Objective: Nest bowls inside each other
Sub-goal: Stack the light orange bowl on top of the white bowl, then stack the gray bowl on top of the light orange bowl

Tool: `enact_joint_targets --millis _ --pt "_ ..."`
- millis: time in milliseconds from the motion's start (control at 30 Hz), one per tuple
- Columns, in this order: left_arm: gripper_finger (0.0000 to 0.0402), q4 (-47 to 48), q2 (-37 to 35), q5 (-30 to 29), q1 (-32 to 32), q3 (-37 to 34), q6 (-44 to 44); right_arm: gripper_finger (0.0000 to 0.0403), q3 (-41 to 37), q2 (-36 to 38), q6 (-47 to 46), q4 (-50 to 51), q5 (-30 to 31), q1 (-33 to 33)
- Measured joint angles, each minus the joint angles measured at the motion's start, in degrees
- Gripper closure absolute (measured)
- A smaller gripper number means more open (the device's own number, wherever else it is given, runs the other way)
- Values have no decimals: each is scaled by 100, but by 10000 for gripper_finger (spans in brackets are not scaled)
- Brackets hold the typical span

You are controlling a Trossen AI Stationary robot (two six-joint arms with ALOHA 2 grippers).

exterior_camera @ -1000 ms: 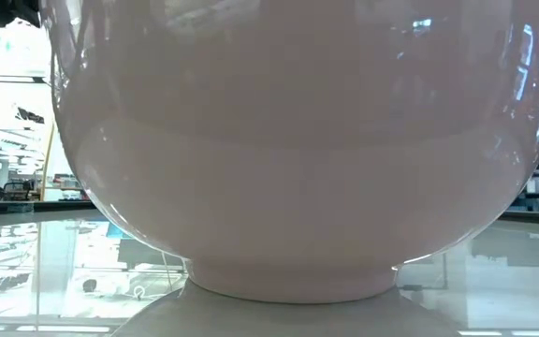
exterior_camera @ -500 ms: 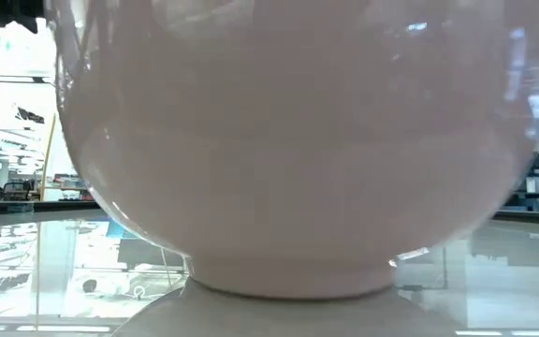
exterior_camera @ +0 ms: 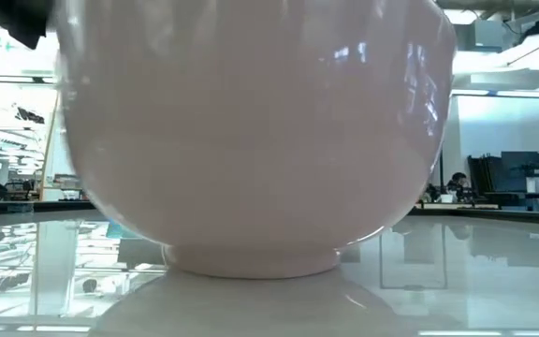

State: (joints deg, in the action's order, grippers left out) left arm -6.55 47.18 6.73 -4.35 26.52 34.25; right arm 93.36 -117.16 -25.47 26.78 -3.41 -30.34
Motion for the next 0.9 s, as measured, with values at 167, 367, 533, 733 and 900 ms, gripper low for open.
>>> enact_joint_targets --millis 167,367,533,733,900 --pt "285 326 1059 -309 342 582 -830 371 -5 0 -244 125 128 74" --pt "285 1790 2531 -302 482 2170 -2175 275 -49 -17 -533 205 293 75" --pt "285 3046 3438 -302 440 3244 -3221 203 -52 334 -754 -146 492 54" --pt "285 4022 3959 -221 357 3602 -4025 190 -46 1001 -907 -254 1162 -100" --pt "285 3968 4169 -213 349 3602 -4406 204 -42 1620 -1049 -188 2055 -344"
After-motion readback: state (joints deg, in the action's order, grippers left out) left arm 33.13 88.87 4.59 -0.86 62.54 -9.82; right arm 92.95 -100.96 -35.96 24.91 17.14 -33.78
